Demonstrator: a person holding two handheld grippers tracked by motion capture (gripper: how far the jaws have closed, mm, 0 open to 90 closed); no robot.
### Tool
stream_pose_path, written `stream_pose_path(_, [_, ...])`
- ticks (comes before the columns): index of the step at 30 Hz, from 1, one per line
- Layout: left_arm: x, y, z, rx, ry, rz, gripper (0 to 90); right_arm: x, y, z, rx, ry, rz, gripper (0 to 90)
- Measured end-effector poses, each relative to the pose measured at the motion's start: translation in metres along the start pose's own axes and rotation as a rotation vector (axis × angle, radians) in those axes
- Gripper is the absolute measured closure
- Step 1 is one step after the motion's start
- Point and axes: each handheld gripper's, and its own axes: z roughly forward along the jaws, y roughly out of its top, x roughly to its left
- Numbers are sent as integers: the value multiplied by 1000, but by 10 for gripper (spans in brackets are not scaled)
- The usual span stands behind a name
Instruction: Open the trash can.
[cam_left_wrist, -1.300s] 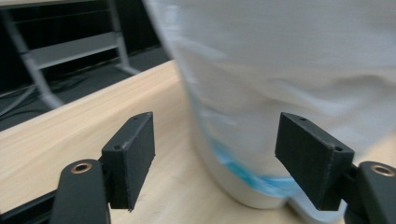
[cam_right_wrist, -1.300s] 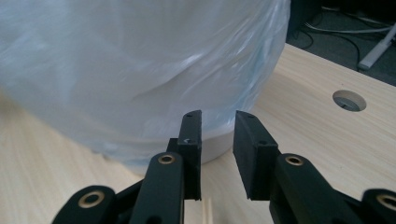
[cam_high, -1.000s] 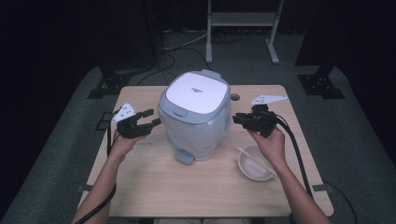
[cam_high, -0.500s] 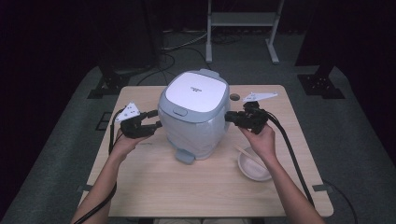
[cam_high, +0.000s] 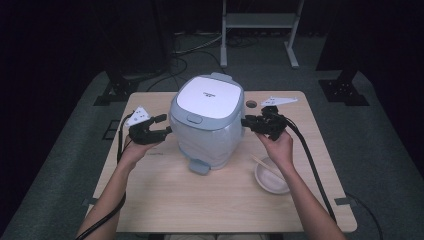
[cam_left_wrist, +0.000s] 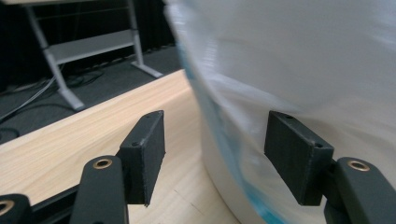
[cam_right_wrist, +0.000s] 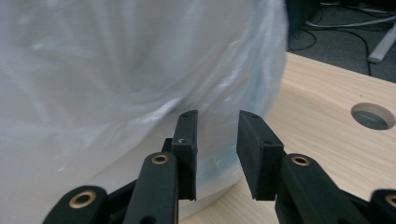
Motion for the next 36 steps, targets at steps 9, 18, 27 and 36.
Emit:
stream_pose_path(9, [0,-1,1,-14,-98,-16,433,-3,5,6,2,5,-3,692])
stream_pose_path(18, [-6,-5,-7,-31,-186,5,415,-8,10,13,-15,23,7,693])
stream_pose_path(27, [-15,-3,-8,-21,-212,51,387,-12,13,17,-11,19,12,672])
stream_pose_path(36, [-20,-7,-19,-16,-176,27,300,-14,10,2,2,-16,-16,484])
